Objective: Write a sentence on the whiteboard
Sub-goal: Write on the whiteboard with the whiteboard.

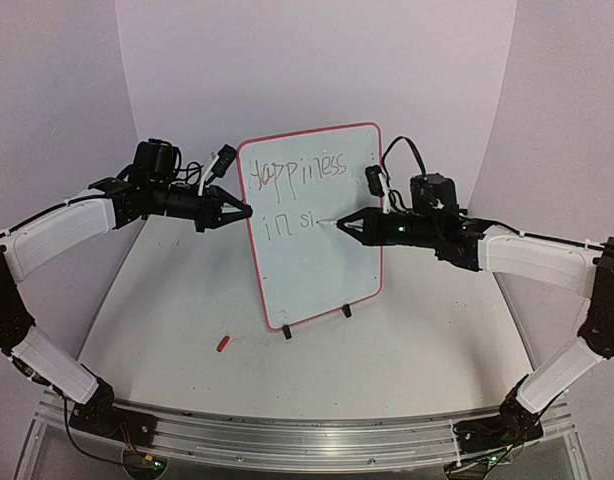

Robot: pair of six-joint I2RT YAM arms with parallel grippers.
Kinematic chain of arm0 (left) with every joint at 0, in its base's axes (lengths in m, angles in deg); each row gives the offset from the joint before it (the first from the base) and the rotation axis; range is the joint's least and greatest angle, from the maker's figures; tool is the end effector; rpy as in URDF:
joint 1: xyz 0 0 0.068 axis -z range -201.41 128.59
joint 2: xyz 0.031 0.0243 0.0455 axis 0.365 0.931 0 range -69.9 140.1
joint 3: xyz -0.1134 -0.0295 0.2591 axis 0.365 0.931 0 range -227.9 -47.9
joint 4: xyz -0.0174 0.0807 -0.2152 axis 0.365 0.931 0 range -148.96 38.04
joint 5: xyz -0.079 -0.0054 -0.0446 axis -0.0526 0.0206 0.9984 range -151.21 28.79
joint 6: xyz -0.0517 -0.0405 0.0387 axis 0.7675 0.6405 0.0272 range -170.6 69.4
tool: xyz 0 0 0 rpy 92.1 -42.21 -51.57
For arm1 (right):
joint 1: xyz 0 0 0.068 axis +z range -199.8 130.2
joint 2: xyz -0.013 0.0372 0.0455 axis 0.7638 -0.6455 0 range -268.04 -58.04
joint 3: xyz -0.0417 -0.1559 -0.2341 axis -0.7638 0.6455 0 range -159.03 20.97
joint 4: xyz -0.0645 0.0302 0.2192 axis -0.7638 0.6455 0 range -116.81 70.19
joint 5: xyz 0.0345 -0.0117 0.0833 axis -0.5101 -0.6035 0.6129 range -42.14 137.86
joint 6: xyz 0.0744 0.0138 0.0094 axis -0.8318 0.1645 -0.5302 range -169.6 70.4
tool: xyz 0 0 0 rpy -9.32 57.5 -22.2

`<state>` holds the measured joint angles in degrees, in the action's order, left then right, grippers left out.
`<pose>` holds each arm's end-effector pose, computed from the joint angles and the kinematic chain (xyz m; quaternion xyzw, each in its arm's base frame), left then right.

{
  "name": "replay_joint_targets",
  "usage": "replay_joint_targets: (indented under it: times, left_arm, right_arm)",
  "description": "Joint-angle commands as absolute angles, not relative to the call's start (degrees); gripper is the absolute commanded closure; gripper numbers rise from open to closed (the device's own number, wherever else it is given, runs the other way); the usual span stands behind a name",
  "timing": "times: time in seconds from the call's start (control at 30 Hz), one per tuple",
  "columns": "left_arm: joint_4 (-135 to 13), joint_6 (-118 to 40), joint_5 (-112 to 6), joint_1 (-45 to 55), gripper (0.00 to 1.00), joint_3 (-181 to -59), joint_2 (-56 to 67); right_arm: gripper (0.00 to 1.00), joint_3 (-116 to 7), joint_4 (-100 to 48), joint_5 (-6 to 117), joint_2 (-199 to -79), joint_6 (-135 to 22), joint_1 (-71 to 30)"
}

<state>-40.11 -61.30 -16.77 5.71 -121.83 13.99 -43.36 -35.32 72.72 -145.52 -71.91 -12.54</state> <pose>0.2595 -0.1837 0.3524 0.4403 0.6915 -0.3895 0.4198 0.2656 0.2361 0.3276 -0.2310 0.7492 0.4443 0.4334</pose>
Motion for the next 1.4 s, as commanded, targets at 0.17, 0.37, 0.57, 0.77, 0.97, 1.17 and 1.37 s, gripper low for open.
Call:
replay_joint_targets:
  times: [0.17, 0.37, 0.57, 0.77, 0.97, 1.17, 1.37]
  left_arm:
    - [-29.4, -65.2, -18.8, 7.4, 1.00, -120.8, 15.4]
    - [-29.4, -65.2, -18.8, 7.6, 1.00, -120.8, 15.4]
    - [-29.4, -65.2, -18.8, 7.7, 1.00, -120.8, 15.4]
    - [-29.4, -65.3, -18.8, 7.8, 1.00, -120.8, 15.4]
    - [-29.5, -65.2, -18.8, 7.9, 1.00, -120.8, 15.5]
    - [-29.5, -65.3, -18.7, 7.9, 1.00, -120.7, 15.6]
    - [-29.5, -65.2, -18.7, 7.9, 1.00, -120.8, 15.7]
  right_arm:
    - [1.00, -47.0, -36.7, 69.9, -146.4, -71.5, -12.7]
    - [1.00, -45.8, -38.5, 66.8, -144.2, -71.9, -12.7]
    - [1.00, -44.9, -39.9, 66.0, -142.8, -72.4, -12.7]
    - [1.00, -44.7, -40.1, 66.4, -143.5, -72.8, -12.7]
    - [1.00, -42.9, -40.0, 66.6, -144.0, -73.8, -12.7]
    - [1.00, -40.0, -40.0, 66.3, -143.2, -75.1, -12.7]
    - [1.00, -40.4, -40.0, 65.9, -143.4, -75.0, -12.7]
